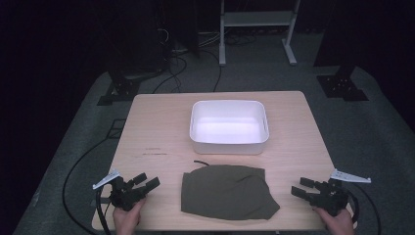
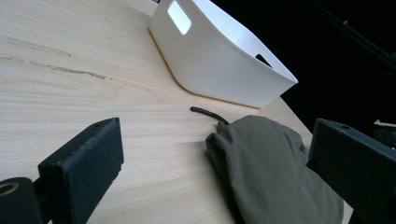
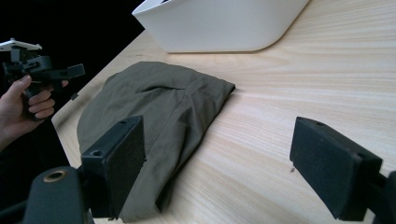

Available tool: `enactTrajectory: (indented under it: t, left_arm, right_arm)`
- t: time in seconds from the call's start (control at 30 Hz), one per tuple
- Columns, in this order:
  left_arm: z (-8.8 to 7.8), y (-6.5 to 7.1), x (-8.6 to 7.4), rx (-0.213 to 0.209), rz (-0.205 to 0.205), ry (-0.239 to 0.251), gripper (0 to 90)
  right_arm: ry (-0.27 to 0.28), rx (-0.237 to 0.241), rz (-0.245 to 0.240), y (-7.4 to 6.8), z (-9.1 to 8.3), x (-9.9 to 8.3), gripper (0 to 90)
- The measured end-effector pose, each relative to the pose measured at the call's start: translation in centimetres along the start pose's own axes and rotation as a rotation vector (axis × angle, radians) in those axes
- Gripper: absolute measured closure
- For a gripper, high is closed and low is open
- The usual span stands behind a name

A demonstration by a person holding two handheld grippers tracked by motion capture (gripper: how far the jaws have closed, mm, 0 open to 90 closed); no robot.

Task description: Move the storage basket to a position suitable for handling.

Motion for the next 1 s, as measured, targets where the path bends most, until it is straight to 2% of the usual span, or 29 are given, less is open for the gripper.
enactTrajectory:
  t: [0.07, 0.2, 0.4, 0.63, 1.0]
  left_arm:
    - [0.0, 0.0, -0.2, -0.004, 0.005, -0.012, 2.5]
    - [0.3, 0.4, -0.4, -0.010, -0.010, -0.017, 2.5]
    - [1.2, 1.0, -1.0, -0.025, 0.001, -0.044, 2.5]
    - [2.1, 1.6, -1.9, -0.047, 0.002, -0.090, 2.5]
    - [2.8, 2.2, -2.4, -0.061, 0.011, -0.110, 2.5]
  right_arm:
    - [0.000, 0.000, -0.001, -0.1, 0.0, 0.0, 17.5]
    - [0.006, 0.006, 0.001, -0.5, 0.3, 0.1, 17.5]
    - [-0.003, 0.013, 0.002, -1.0, 0.8, 0.1, 17.5]
    - [-0.014, 0.016, -0.002, -1.2, 1.3, -0.1, 17.5]
    - [-0.024, 0.019, 0.007, -1.7, 2.0, -0.1, 17.5]
Point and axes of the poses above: each handheld gripper's, and its own axes: z roughly forward along the jaws, x roughly out of its top, y roughly to its right, the point moved 7 cm from there along z, roughly forward along the jaws, and after that the axes turned 9 degrees about y, right-handed, at the moved point
